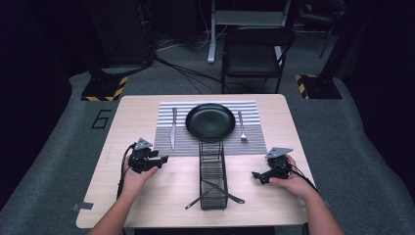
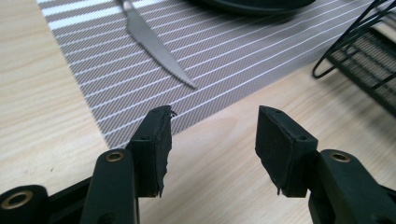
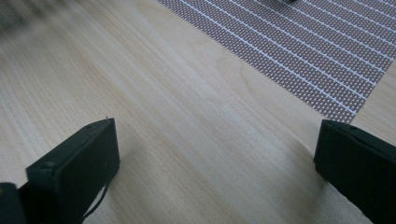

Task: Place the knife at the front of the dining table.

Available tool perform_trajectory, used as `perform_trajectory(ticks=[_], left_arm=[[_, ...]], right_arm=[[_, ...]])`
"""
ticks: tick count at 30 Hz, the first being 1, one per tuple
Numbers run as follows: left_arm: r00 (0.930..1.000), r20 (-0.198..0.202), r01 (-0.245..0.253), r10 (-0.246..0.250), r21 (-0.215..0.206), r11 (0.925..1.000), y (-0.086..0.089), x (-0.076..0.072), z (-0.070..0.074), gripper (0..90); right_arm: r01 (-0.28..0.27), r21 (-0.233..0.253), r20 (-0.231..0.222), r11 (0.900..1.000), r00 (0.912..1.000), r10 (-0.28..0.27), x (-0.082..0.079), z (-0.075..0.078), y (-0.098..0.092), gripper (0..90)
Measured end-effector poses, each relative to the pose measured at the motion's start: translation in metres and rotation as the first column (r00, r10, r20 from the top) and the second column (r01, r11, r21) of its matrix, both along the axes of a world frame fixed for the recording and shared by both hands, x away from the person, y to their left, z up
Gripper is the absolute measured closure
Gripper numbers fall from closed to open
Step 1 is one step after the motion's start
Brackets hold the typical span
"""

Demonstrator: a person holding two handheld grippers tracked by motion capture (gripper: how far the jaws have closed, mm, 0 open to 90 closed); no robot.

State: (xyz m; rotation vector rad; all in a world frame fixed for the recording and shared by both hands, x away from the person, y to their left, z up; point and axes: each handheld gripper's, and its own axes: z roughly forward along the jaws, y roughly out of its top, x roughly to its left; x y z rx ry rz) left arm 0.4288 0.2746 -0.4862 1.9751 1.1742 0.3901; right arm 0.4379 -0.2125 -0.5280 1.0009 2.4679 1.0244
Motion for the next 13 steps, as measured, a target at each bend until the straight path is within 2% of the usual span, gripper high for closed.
perform_trajectory(ticks=[3,5,7,10,12,13], left_arm=[[0.9999,-0.012,-0.009,0.010,0.027,0.9996,0.004,-0.001,-0.008,46.0],[0.9994,0.003,-0.034,0.034,0.038,0.9987,0.005,-0.002,-0.013,46.0],[0.9989,-0.007,-0.045,0.046,0.059,0.9972,0.008,-0.002,-0.016,46.0],[0.9978,-0.006,-0.065,0.066,0.058,0.9962,0.012,-0.001,-0.021,45.7],[0.9946,-0.027,-0.097,0.100,0.106,0.9897,0.018,0.000,-0.025,45.4],[0.9930,-0.001,-0.118,0.118,0.097,0.9883,0.019,0.000,-0.027,45.4]], right_arm=[[0.000,0.000,0.000,1.000,1.0000,0.000,0.000,0.000,0.000,0.0],[0.000,0.000,0.000,1.000,1.0000,0.000,0.000,0.000,0.000,0.0],[0.000,0.000,0.000,1.000,1.0000,0.000,0.000,0.000,0.000,0.0],[0.000,0.000,0.000,1.000,1.0000,0.000,0.000,0.000,0.000,0.0],[0.000,0.000,0.000,1.000,1.0000,0.000,0.000,0.000,0.000,0.0],[0.000,0.000,0.000,1.000,1.0000,0.000,0.000,0.000,0.000,0.0]])
